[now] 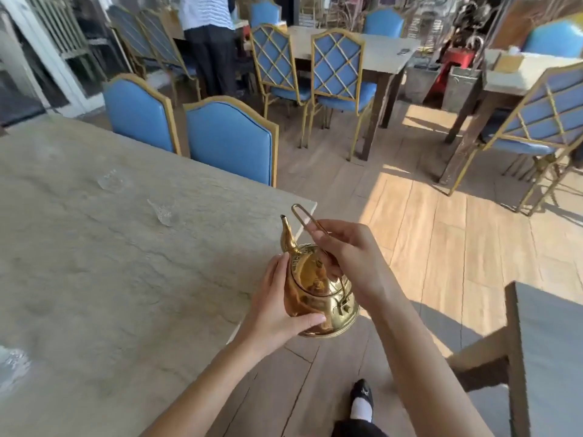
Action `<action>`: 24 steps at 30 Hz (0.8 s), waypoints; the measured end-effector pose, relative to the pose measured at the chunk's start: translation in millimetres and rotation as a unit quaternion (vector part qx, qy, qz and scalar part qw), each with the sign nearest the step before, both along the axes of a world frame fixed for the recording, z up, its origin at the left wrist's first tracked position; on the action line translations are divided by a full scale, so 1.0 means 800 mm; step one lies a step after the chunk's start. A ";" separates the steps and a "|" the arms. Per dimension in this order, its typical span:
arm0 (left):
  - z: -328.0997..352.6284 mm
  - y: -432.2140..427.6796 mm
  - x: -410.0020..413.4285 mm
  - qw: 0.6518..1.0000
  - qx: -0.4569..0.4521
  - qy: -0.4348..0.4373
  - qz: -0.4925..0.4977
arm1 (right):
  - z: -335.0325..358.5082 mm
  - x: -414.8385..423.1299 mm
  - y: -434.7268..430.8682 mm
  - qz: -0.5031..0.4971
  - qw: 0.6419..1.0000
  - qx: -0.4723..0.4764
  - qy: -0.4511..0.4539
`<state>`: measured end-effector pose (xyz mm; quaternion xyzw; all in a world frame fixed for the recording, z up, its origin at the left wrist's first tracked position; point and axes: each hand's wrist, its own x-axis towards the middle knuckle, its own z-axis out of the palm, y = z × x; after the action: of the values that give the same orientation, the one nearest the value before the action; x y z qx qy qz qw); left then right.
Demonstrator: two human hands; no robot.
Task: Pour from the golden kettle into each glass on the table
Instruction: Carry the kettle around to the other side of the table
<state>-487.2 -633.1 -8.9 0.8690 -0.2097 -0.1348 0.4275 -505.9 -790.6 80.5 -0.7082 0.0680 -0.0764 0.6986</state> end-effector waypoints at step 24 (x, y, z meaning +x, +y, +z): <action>0.062 -0.156 0.363 0.846 -0.004 -0.058 0.530 | 0.070 0.545 -0.100 0.594 0.804 0.027 -0.025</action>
<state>-197.0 -757.8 40.8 0.8525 0.2582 0.1639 0.4240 -69.8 -870.6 136.8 -0.5886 -0.3812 0.3371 0.6282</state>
